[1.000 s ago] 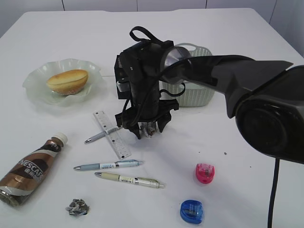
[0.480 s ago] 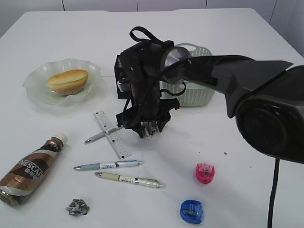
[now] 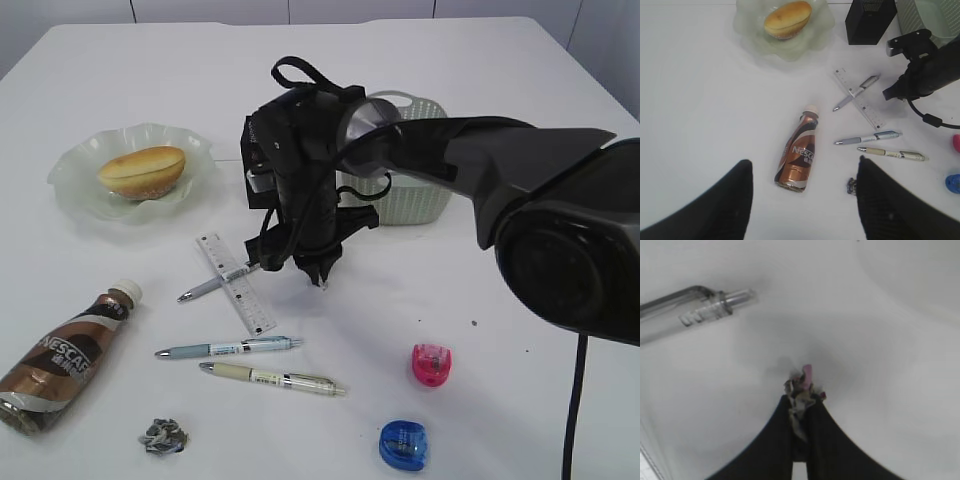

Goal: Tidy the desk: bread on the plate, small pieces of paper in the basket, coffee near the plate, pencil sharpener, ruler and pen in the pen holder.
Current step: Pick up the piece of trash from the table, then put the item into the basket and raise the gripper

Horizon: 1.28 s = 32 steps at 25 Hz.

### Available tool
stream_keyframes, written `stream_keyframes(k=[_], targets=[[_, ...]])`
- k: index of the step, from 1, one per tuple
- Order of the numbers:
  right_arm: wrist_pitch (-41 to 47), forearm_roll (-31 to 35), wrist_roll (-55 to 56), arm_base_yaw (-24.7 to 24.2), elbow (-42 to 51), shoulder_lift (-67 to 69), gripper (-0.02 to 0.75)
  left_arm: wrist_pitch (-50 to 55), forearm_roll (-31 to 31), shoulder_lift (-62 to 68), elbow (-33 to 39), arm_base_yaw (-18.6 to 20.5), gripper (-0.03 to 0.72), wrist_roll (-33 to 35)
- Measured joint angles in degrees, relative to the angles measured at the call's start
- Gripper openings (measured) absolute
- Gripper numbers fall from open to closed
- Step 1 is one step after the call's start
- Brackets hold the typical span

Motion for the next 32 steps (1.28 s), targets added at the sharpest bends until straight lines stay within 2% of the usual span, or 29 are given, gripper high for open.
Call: stream_keyframes(k=[3,8,12,17,21,26,32], targets=[[0.0,0.3,-0.5,0.0,-1.7,0.0,0.01,0.0,0.0,0.0,0.0,0.0,0.475,0.0],[0.0,4.4,-1.6,0.0,-2.3,-2.3,0.009,0.0,-0.1,0.0,0.0,0.0,0.475,0.0],[0.0,4.6,-1.9,0.0,-2.3,-6.4,0.008,0.0,-0.2,0.0,0.0,0.0,0.475,0.0],[0.4,-0.1,-2.8,0.0,-3.3,-11.2,0.008,0.0,-1.4,0.0,0.0,0.0,0.468,0.0],[0.8,-4.6,-2.9,-0.6,-8.1,-11.8,0.008,0.0,-1.6,0.0,0.0,0.0,0.461,0.0],[0.8,-5.0,-2.9,-5.4,-14.1,-11.9,0.008,0.0,-1.6,0.0,0.0,0.0,0.458,0.0],[1.2,-4.6,-2.9,-13.0,-14.8,-12.0,0.008,0.0,-1.7,0.0,0.0,0.0,0.456,0.0]])
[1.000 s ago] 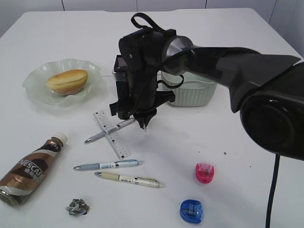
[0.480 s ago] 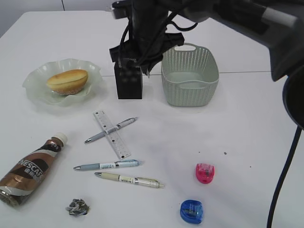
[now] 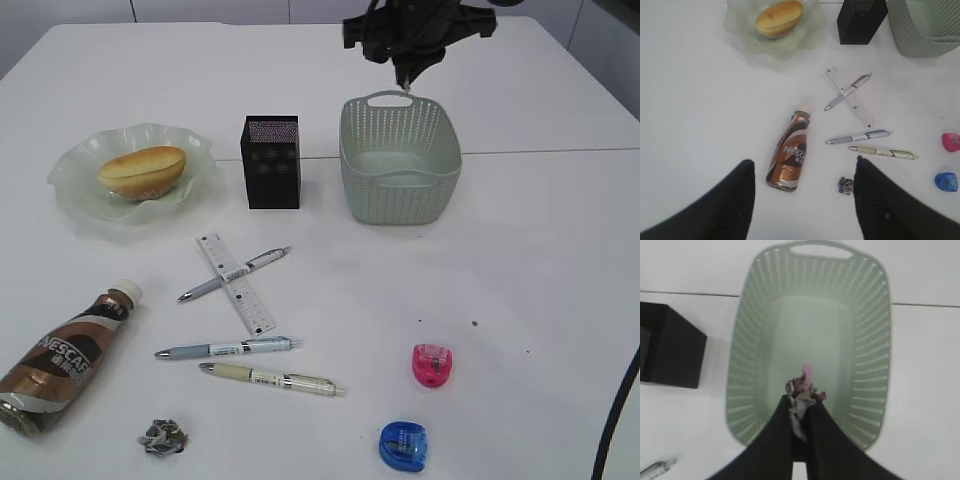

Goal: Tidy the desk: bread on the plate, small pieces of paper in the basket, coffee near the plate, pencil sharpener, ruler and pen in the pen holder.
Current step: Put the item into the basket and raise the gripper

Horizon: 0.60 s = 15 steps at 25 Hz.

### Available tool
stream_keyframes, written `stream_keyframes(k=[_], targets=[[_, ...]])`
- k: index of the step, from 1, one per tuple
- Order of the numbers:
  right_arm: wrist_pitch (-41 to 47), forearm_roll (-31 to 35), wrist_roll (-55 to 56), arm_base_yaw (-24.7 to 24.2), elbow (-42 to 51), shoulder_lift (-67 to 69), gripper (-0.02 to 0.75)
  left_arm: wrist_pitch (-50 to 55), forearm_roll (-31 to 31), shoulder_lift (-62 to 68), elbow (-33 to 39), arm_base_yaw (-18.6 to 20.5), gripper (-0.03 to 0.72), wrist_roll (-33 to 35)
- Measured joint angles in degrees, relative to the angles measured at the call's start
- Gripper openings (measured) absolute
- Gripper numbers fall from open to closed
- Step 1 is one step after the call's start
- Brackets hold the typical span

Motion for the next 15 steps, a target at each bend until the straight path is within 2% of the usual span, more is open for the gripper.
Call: stream_keyframes(k=[5,15], targets=[[0.1,3.4,0.0,-2.9,0.0,0.5,0.055,0.0,0.0,0.0,0.0,0.0,0.456,0.0],[0.1,7.1,0.6,-3.0,0.0,5.2,0.395,0.0,-3.7,0.0,0.0,0.0,0.45,0.0]])
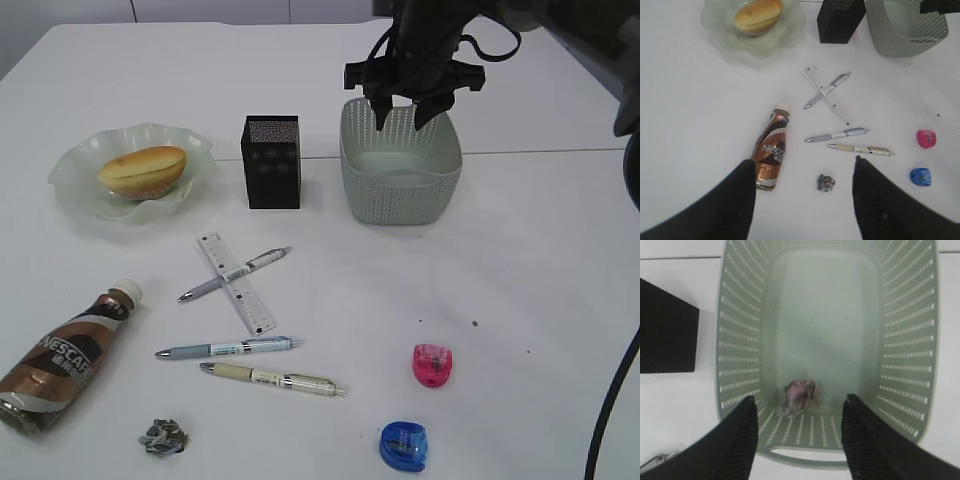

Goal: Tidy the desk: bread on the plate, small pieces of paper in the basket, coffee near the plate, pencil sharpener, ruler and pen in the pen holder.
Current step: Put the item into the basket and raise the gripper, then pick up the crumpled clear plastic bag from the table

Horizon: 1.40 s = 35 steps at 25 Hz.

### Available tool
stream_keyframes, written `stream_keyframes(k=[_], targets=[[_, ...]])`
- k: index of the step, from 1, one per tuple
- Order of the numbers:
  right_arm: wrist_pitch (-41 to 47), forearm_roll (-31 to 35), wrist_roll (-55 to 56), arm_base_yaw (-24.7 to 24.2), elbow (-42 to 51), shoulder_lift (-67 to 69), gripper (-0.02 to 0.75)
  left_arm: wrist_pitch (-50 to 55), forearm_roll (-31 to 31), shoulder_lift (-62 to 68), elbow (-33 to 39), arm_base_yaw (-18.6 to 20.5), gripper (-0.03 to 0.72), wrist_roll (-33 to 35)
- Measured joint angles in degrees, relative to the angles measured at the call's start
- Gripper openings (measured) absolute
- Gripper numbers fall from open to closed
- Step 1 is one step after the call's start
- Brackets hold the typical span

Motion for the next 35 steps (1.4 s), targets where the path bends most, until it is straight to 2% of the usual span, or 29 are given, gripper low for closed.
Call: stream_keyframes(k=[4,9,16,21,25,30,35], targets=[[0.0,-0.1,0.2,0.0,0.0,0.0,0.421,0.0,-1.3,0.0,0.0,0.0,0.447,0.0],[0.0,3.1,0.1,0.0,-1.5,0.1,0.426,0.0,-1.4,0.0,0.0,0.0,0.445,0.0],[0.0,11.9,-8.3,0.0,-2.0,-1.6,0.409,0.0,-1.5,0.0,0.0,0.0,0.445,0.0],[0.0,14.5,-11.7,1.4,4.2,-8.1,0.407,0.0,-1.5,0.0,0.0,0.0,0.444,0.0],[0.0,11.7,-12.1,5.2,17.0,-16.8,0.407,0.0,-1.5,0.0,0.0,0.0,0.444,0.0],[0.0,6.6,-12.8,13.5,32.4,-28.6,0.407,0.0,-1.5,0.0,0.0,0.0,0.444,0.0],[0.0,7.5,-14.7,23.5,37.0,-31.6,0.407,0.0,-1.5,0.0,0.0,0.0,0.444,0.0]])
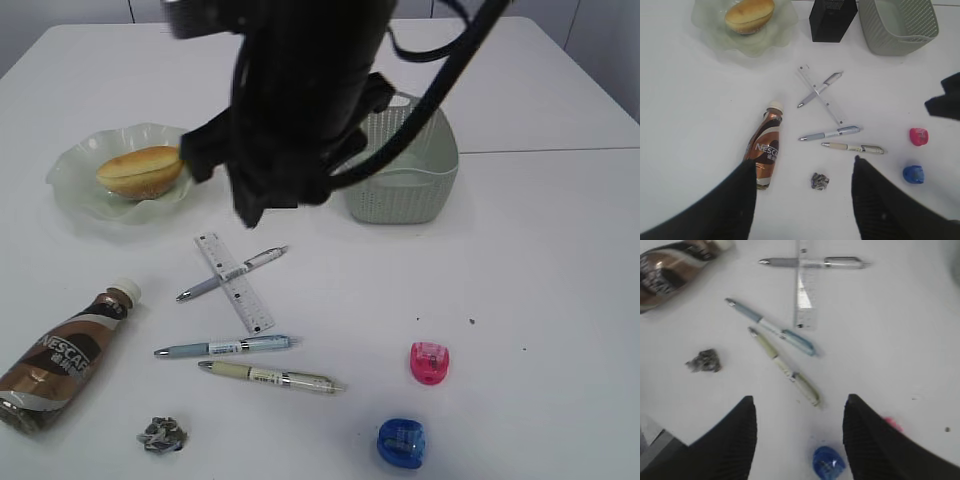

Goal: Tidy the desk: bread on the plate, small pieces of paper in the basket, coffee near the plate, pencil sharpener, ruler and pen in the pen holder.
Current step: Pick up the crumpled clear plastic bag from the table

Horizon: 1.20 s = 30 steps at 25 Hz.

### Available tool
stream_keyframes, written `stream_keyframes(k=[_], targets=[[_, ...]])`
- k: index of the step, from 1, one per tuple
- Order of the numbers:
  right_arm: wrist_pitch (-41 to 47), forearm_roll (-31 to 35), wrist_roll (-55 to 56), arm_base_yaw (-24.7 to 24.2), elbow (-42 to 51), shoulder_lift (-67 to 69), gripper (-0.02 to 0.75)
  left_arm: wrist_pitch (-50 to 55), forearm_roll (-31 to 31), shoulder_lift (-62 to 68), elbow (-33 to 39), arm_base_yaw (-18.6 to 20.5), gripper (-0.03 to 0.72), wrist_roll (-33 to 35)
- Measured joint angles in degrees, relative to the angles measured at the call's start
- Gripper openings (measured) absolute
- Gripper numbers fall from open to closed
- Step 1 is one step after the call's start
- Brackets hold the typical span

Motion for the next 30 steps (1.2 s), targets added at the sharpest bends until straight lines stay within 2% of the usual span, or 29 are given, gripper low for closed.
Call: stream_keyframes(k=[3,6,15,19,24,30], targets=[[-0.1,0.4,1.9,4.8,0.1,1.0,0.407,0.0,0.0,0.0,0.0,0.0,0.444,0.0],[-0.1,0.4,5.3,7.3,0.1,4.0,0.407,0.0,0.0,0.0,0.0,0.0,0.444,0.0],[-0.6,1.6,11.8,8.8,0.4,14.6,0.407,0.0,-0.1,0.0,0.0,0.0,0.444,0.0],[-2.2,2.9,12.5,10.9,0.3,16.7,0.407,0.0,-0.1,0.0,0.0,0.0,0.444,0.0],[-4.3,4.5,13.5,13.3,-2.5,19.4,0.407,0.0,-0.1,0.0,0.0,0.0,0.444,0.0],[-4.9,5.3,13.7,13.3,-6.9,23.1,0.407,0.0,-0.1,0.0,0.0,0.0,0.444,0.0]])
